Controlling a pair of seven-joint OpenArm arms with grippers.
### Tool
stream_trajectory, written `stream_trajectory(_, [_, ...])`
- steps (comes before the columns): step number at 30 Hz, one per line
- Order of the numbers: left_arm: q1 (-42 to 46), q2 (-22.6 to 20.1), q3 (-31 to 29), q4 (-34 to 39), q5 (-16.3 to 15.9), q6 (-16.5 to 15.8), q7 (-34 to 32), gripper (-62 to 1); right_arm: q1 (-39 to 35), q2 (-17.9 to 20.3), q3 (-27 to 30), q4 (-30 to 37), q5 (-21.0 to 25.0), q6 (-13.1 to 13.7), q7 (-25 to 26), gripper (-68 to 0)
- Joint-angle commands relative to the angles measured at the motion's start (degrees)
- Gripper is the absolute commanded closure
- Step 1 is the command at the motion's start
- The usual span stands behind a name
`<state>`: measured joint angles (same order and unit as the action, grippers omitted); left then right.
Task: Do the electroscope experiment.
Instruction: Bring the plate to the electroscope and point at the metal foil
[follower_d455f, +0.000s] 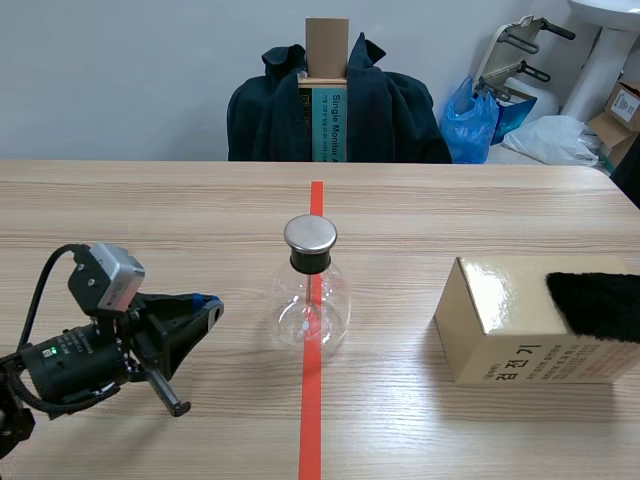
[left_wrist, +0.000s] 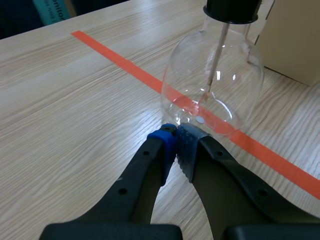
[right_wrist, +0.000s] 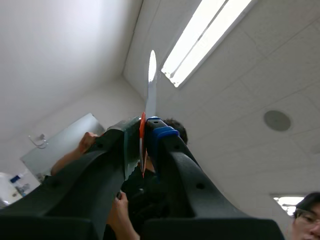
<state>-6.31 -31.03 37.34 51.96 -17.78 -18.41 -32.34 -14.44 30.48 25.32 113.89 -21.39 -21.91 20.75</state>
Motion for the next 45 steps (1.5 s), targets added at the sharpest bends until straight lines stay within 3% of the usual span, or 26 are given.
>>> stream_trajectory(1, [-1.27,0.66,0.17,0.42,-0.55,0.07,-0.79,-3.2,2.49,0.81,-2.60,0.17,-0.33,-0.52,-1.09,-0.7])
stream_trajectory(8, [-2.95,1.81,1.33,-1.40,-0.37,0.07,-0.76,-3.2,9.88,0.74,-17.07,0.07,-6.36,0.81,-9.35,-0.7])
stream_trajectory(12, [-2.93,1.79,1.33,-1.40,2.29,0.07,-0.76,-3.2,12.41,0.26,-26.93,-0.04,-11.37,1.05,-13.86,-0.7])
stream_trajectory(19, [-2.93,1.79,1.33,-1.40,2.62,0.07,-0.79,-3.2,12.35,-1.53,-41.81,-1.97,-21.44,1.03,-18.53,-0.7])
stream_trajectory(24, [-2.93,1.79,1.33,-1.40,2.62,0.07,-0.76,-3.2,12.37,-1.46,-50.38,-7.26,-26.73,1.03,-21.40,-0.7])
stream_trajectory(34, [-2.93,1.79,1.33,-1.40,2.62,0.07,0.92,-3.2,12.35,-1.44,-60.28,-19.34,-31.41,0.98,-21.27,-0.7])
stream_trajectory(39, [-2.93,1.79,1.33,-1.40,2.62,0.07,0.92,-3.2,12.15,-1.42,-62.86,-22.60,-31.78,0.96,-21.09,-0.7])
stream_trajectory(45, [-2.93,1.79,1.33,-1.40,2.62,0.07,0.94,-3.2,9.57,-1.42,-63.28,-24.72,-32.85,0.50,-16.76,-0.7])
